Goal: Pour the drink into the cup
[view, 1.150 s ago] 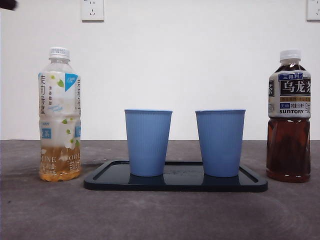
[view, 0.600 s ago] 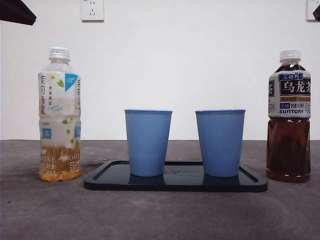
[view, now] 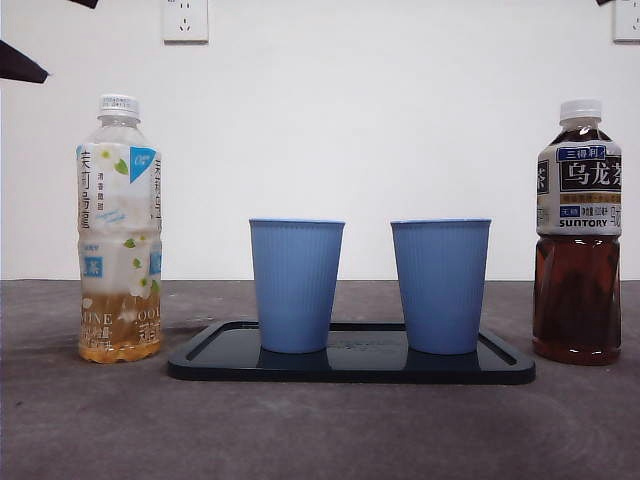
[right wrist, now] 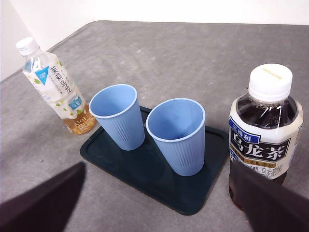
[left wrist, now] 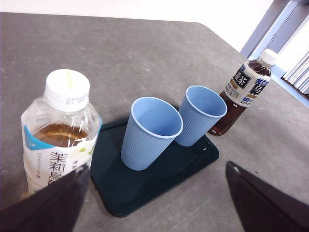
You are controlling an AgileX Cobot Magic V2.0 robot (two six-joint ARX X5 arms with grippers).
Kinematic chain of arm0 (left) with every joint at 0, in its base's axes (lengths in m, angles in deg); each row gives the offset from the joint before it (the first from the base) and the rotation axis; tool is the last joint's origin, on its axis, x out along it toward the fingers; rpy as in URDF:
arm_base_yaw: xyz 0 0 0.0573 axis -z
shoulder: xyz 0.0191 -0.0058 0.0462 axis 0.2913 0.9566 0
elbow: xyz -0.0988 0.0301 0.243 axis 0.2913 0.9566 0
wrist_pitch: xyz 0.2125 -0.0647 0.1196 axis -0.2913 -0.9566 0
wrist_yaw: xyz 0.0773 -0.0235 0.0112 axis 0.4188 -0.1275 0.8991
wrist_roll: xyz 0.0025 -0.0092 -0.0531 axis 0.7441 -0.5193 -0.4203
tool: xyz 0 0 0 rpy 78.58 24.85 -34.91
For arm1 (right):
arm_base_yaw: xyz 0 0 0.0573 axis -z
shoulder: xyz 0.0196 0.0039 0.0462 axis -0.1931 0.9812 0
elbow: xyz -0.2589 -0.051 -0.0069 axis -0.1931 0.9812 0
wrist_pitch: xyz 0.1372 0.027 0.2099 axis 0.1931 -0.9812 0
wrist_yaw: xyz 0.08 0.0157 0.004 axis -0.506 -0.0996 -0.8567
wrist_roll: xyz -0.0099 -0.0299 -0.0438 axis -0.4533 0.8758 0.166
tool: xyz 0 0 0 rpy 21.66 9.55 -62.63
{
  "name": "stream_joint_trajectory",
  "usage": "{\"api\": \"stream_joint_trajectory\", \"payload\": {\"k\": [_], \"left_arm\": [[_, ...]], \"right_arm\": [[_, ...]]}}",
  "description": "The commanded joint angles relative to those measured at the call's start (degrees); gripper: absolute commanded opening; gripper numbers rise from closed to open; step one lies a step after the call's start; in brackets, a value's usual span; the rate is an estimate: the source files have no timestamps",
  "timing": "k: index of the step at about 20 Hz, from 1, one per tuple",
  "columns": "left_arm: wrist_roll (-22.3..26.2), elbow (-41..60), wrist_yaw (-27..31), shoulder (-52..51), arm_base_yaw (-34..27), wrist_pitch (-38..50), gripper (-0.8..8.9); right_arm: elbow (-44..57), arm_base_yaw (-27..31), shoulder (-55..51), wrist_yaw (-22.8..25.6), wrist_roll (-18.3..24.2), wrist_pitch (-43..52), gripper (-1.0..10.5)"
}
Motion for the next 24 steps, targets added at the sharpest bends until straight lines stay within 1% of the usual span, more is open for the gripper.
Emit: {"api": "stream_joint_trajectory", "payload": {"k": [1,5,8,15,17,18,21,24], "left_arm": [[0.24,-1.11,-0.17,0.42,0.20,-0.17,4.78],[0.22,-1.11,-0.17,0.39,0.20,-2.03,4.77],[0.17,-1.11,-0.17,0.39,0.20,-3.13,4.77],[0.07,-1.11,-0.17,0.42,0.55,-4.39,4.75],[0.07,-1.11,-0.17,0.39,0.83,-4.61,4.68],[0.09,-1.11,-0.17,0.39,0.96,-4.81,4.68],[0.07,-1.11,-0.17,0.42,1.31,-4.90,4.68],[0.07,-1.11,-0.17,0.42,1.33,-4.90,4.68]], "right_arm": [[-0.70,-0.24,0.17,0.17,-1.53,0.61,5.5],[-0.70,-0.24,0.20,0.66,-3.08,0.66,5.5],[-0.55,-0.24,0.46,4.94,-5.44,0.61,5.5],[2.99,-1.14,0.94,11.76,-7.54,4.26,5.5],[5.16,-1.86,0.94,12.94,-8.98,8.07,5.5],[6.60,-2.36,0.96,14.10,-10.21,10.82,5.5],[10.60,-3.76,1.46,17.03,-11.91,18.53,5.5],[15.39,-5.35,3.63,19.58,-12.13,27.98,5.5]]}}
